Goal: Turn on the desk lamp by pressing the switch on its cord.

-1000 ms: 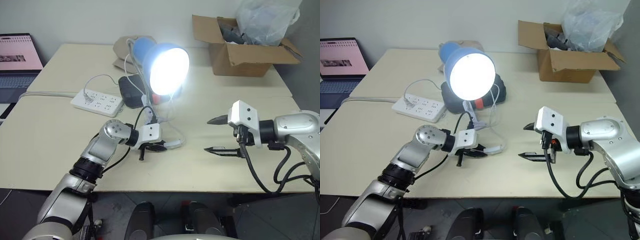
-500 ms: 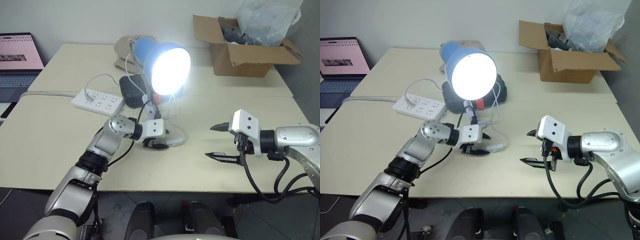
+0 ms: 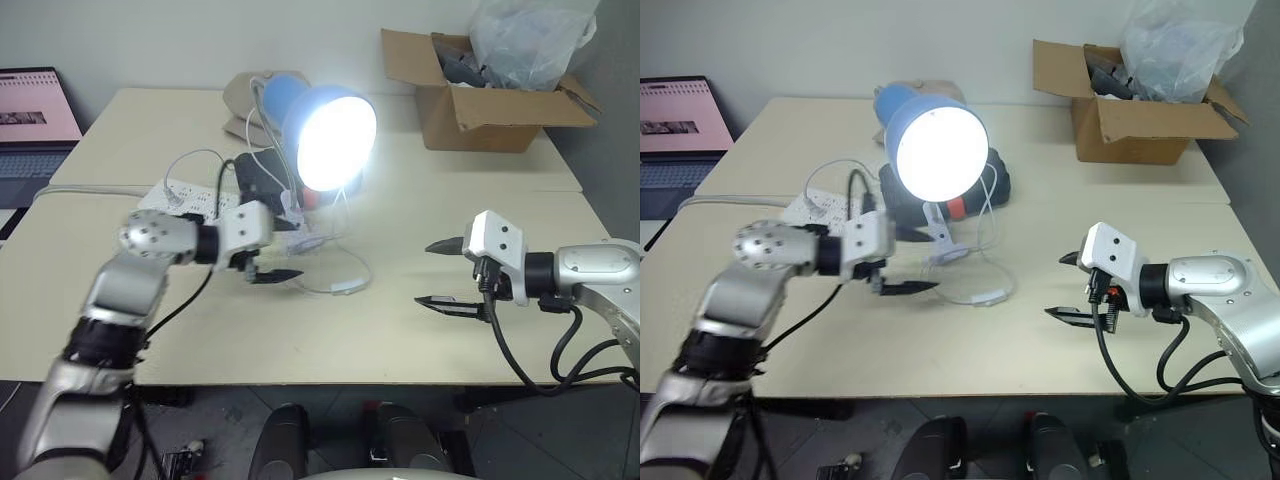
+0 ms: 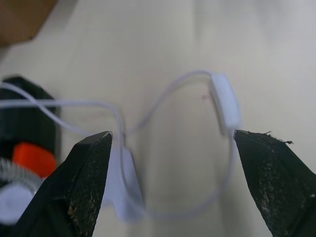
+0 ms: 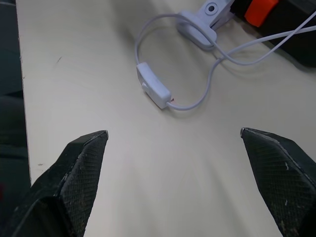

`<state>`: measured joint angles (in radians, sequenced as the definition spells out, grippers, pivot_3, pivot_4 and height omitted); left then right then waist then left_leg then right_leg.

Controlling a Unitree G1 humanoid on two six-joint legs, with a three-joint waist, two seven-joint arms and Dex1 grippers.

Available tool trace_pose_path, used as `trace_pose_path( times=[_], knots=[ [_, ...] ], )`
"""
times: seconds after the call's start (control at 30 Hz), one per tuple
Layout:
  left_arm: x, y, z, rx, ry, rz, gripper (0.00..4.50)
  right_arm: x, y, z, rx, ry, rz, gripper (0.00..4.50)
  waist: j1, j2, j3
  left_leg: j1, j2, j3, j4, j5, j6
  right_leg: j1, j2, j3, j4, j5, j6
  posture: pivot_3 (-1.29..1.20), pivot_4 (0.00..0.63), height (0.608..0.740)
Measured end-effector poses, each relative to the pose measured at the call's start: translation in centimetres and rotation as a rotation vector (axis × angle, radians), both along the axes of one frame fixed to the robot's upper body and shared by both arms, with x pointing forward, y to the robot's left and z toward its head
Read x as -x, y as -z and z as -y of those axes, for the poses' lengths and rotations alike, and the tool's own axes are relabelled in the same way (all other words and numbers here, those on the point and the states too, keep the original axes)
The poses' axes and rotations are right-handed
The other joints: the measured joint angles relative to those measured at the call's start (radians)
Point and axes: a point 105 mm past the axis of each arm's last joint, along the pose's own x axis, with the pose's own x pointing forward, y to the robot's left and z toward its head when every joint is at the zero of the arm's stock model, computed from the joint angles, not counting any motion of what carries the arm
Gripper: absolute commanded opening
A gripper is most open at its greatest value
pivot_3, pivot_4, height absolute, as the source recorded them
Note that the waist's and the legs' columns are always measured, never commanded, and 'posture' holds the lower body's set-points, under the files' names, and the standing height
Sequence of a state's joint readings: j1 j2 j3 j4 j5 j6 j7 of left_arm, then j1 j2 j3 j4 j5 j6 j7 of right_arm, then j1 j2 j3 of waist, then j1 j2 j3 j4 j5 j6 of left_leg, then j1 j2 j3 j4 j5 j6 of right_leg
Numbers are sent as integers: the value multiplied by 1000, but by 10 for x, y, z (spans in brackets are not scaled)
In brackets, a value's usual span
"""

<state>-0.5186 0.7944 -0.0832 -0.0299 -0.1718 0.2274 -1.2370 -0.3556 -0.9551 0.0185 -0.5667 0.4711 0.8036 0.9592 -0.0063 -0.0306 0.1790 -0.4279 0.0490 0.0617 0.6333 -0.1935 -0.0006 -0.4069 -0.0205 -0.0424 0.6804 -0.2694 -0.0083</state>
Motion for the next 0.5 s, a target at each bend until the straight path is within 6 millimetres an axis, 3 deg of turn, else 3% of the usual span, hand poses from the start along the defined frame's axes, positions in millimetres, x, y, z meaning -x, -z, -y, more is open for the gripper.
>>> trace_pose_path(
  times=[0.17, 0.33, 0.5],
  knots=[
    [27, 6, -30, 62, -122, -104, 4096, 1, -6, 7, -57, -1, 90, 4500, 7, 0, 0, 0, -1, 0, 0, 0, 0, 1, -2, -1, 0, 0, 0, 0, 150, 740],
    [47, 12, -34, 83, -139, -158, 4096, 7, -4, 22, -58, 12, 88, 4500, 13, 0, 0, 1, -1, 0, 0, 0, 0, 2, -2, -1, -1, 0, 0, 0, 150, 740],
    [52, 12, -33, 108, -154, -167, 4096, 10, -9, 27, -61, 8, 74, 4500, 13, 0, 0, 1, 0, -1, 0, 0, 0, 1, -2, -2, 0, 0, 0, 0, 150, 740]
  ],
)
